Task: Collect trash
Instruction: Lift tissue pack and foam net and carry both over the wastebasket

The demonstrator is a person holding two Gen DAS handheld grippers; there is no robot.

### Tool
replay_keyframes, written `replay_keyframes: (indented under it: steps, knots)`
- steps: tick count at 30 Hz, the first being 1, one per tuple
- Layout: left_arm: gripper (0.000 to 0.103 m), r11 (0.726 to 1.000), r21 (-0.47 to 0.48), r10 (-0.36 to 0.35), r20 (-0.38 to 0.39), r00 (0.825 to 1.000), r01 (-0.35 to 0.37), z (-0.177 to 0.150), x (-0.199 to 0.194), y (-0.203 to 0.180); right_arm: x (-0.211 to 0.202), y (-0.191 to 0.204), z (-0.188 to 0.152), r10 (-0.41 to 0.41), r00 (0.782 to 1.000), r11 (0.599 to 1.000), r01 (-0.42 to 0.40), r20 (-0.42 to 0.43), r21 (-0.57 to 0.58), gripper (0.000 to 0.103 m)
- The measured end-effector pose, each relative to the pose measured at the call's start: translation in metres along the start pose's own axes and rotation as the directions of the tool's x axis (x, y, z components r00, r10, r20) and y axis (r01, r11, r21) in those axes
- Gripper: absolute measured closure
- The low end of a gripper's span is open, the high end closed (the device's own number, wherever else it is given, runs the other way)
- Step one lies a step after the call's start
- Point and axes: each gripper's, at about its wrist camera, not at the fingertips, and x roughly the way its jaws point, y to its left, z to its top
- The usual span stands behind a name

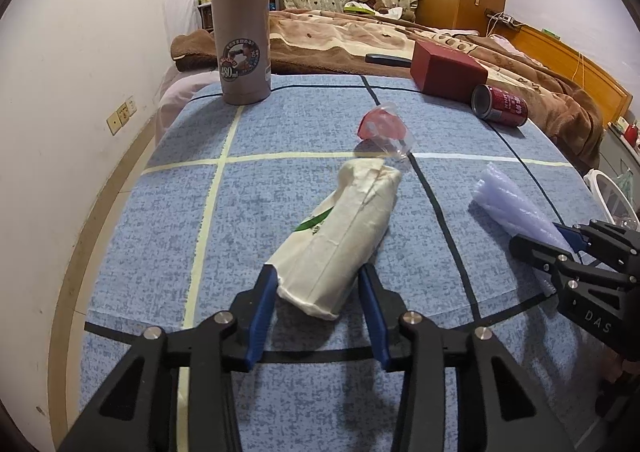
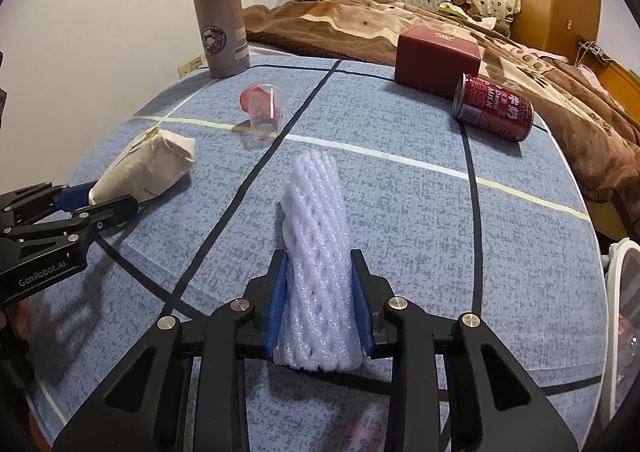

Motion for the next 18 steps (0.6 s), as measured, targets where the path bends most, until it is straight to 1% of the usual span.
replay_keyframes:
  steps: [2, 5, 15, 18]
  knots:
    - [0.069, 1.000, 0.009, 0.005, 0.000, 1.000, -0.005, -0.001, 0.000, -0.003, -0.001, 0.001, -0.001, 0.000, 1.000, 1.000, 0.000, 0.002, -0.003, 0.073]
    - [0.074, 1.000, 0.017, 0.004, -0.002, 1.000, -0.004, -0.002, -0.001, -0.006, -0.003, 0.001, -0.001, 0.001, 1.000, 1.000, -0.001, 0.012, -0.005, 0.073]
    - [0.075, 0.999, -0.016, -0.043, 0.008, 0.999, 0.044, -0.005, -0.012, -0.011, -0.009, -0.007, -0.002, 0.009, 0.999, 1.000, -0.010, 0.034, 0.016, 0.074]
    - [0.075, 0.999, -0.009, -0.044, 0.021, 0.999, 0.044, -0.004, -0.017, -0.017, -0.012, -0.010, -0.002, 0.015, 0.999, 0.999, -0.016, 0.044, 0.028, 0.074]
